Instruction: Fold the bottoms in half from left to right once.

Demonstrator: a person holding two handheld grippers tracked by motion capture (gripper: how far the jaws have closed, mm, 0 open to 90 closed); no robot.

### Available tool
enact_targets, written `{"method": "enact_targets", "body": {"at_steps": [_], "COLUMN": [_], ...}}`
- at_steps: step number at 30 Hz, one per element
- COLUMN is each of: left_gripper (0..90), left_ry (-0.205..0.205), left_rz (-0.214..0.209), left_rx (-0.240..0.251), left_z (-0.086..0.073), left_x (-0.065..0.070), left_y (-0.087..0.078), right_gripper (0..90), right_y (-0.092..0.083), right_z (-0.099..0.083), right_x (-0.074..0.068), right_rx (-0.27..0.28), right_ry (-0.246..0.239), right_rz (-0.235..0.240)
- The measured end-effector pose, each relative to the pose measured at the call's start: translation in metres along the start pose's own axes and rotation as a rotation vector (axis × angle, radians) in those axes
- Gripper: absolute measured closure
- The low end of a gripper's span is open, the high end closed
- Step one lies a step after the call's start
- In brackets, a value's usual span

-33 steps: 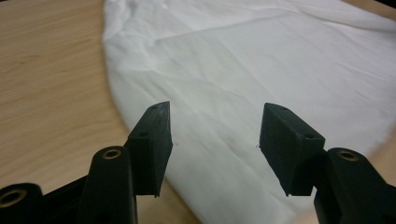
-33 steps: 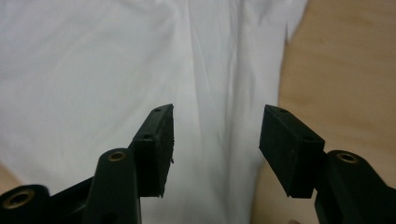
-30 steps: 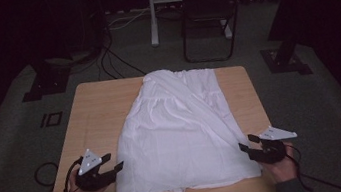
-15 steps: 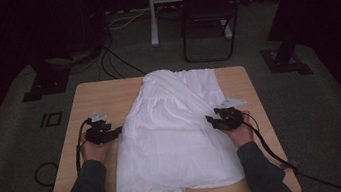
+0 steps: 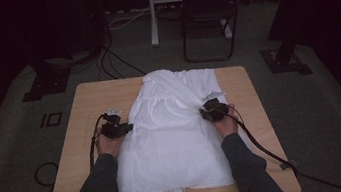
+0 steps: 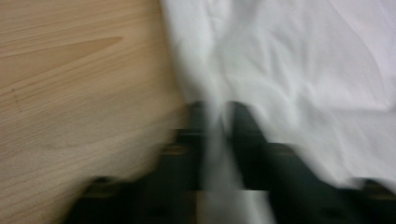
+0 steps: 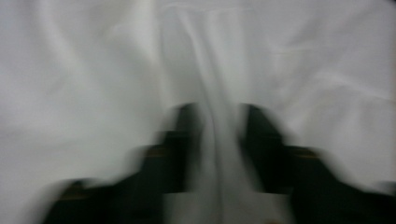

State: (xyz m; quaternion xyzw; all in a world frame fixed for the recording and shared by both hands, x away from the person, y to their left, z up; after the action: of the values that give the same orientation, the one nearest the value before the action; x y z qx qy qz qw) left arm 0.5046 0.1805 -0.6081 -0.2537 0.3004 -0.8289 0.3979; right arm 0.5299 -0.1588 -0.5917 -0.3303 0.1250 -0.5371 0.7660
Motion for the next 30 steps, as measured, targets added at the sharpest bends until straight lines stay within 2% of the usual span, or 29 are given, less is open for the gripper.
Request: {"method": "enact_targets", "body": {"at_steps": [1, 2, 4, 6, 7, 8, 9, 10, 12, 14, 16, 18, 20, 24, 25, 29, 30], "left_gripper": [89.2, 89.5, 89.8, 89.9, 90.0, 90.0, 90.0, 90.0, 90.0, 90.0, 90.0, 90.0, 90.0, 90.0, 90.0, 90.0, 90.0], "left_ry": [-0.005, -0.003, 0.002, 0.004, 0.012, 0.025, 0.041, 0.040, 0.020, 0.004, 0.003, 0.020, 0.030, 0.041, 0.058, 0.070, 0.075], "left_rz": [-0.007, -0.014, -0.006, -0.001, 0.003, 0.034, 0.051, 0.058, 0.059, 0.053, 0.049, 0.052, 0.047, 0.031, 0.033, 0.008, 0.005], "left_rx": [0.024, 0.049, 0.102, 0.150, 0.162, 0.159, 0.142, 0.126, 0.109, 0.105, 0.101, 0.086, 0.081, 0.079, 0.071, 0.060, 0.055], "left_z": [0.002, 0.004, 0.008, 0.010, 0.009, 0.008, 0.006, 0.003, -0.003, -0.009, -0.015, -0.021, -0.029, -0.049, -0.056, -0.082, -0.087], "left_x": [0.001, 0.002, 0.004, 0.007, 0.008, 0.008, 0.007, 0.005, -0.001, -0.003, -0.003, -0.001, 0.002, 0.010, 0.013, 0.025, 0.028], "left_y": [-0.005, -0.011, -0.027, -0.041, -0.046, -0.048, -0.047, -0.044, -0.039, -0.036, -0.034, -0.034, -0.035, -0.045, -0.048, -0.064, -0.068], "right_gripper": [89.0, 89.4, 89.6, 89.7, 89.7, 89.8, 89.8, 89.8, 89.7, 89.7, 89.7, 89.7, 89.7, 89.7, 89.7, 89.7, 89.7], "right_y": [-0.006, -0.013, -0.027, -0.037, -0.038, -0.038, -0.035, -0.031, -0.021, -0.011, -0.003, 0.001, -0.002, -0.016, -0.021, -0.043, -0.048], "right_z": [0.003, 0.006, 0.011, 0.013, 0.012, 0.009, 0.004, -0.002, -0.016, -0.031, -0.043, -0.052, -0.055, -0.066, -0.070, -0.088, -0.093], "right_x": [0.011, 0.022, 0.046, 0.066, 0.073, 0.079, 0.083, 0.086, 0.087, 0.083, 0.078, 0.076, 0.074, 0.064, 0.061, 0.049, 0.046], "right_rx": [0.022, 0.050, 0.087, 0.096, 0.094, 0.086, 0.067, 0.048, 0.011, -0.024, -0.043, -0.057, -0.039, -0.042, -0.040, -0.035, -0.032], "right_ry": [0.046, 0.077, 0.105, 0.137, 0.135, 0.132, 0.128, 0.127, 0.140, 0.131, 0.136, 0.154, 0.168, 0.106, 0.102, 0.064, 0.075], "right_rz": [-0.019, -0.030, -0.076, -0.107, -0.121, -0.126, -0.149, -0.151, -0.129, -0.109, -0.081, -0.066, -0.055, -0.050, -0.046, -0.011, 0.008]}}
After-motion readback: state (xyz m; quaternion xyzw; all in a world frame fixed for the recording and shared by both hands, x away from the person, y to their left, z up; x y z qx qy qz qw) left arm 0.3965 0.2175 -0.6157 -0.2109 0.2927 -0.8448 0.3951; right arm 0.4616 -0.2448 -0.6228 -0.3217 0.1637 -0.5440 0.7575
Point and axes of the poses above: each handheld gripper's, and its own axes: y roughly forward along the jaws, z roughly out of its top, x roughly to its right, the point moved 9 cm from there along y, roughly forward along the jaws, and after that the axes turned 5 degrees about -z, right-handed, at the moved point
